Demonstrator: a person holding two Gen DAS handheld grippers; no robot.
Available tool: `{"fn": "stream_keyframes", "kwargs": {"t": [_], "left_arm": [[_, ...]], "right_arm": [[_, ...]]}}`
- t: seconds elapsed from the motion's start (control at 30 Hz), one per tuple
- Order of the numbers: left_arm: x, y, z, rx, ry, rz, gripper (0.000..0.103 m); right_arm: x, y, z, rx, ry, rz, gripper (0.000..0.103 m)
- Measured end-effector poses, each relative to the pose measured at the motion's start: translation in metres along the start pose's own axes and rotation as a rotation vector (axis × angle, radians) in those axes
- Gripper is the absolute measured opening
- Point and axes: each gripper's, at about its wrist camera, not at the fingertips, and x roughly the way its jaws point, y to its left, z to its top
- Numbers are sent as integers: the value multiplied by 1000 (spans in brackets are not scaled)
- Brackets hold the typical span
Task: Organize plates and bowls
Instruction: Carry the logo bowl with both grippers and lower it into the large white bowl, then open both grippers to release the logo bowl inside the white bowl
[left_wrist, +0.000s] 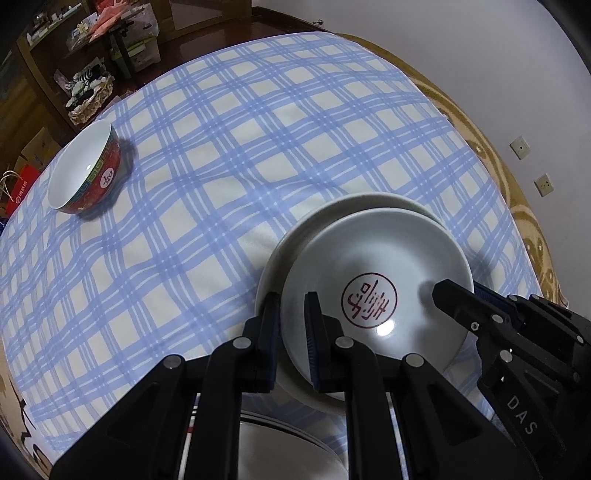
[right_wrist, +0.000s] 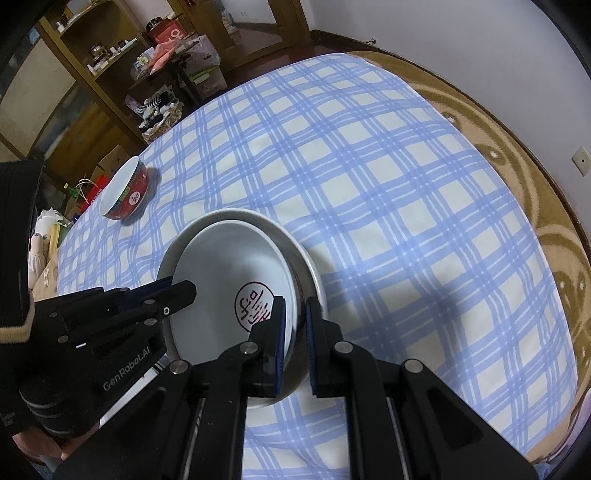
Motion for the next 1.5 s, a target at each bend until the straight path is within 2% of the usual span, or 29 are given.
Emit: {"fn": "stream_keyframes", "kwargs": {"t": [0.87, 1.13, 1.3, 1.5], "left_arm": [[-8, 2, -10, -4, 13, -25, 13], [-31, 2, -6, -4, -40, -17, 13], [-41, 6, -7, -12, -54, -11, 15], [-48, 10, -13, -11, -56, 13, 16]], "right_arm": [[-3, 1, -8, -5, 24, -10, 11], [-16, -2, -8, 0, -22, 4, 11], [-23, -4, -8, -4, -43, -15, 11], [-32, -9, -8, 22, -71, 0, 12]]}}
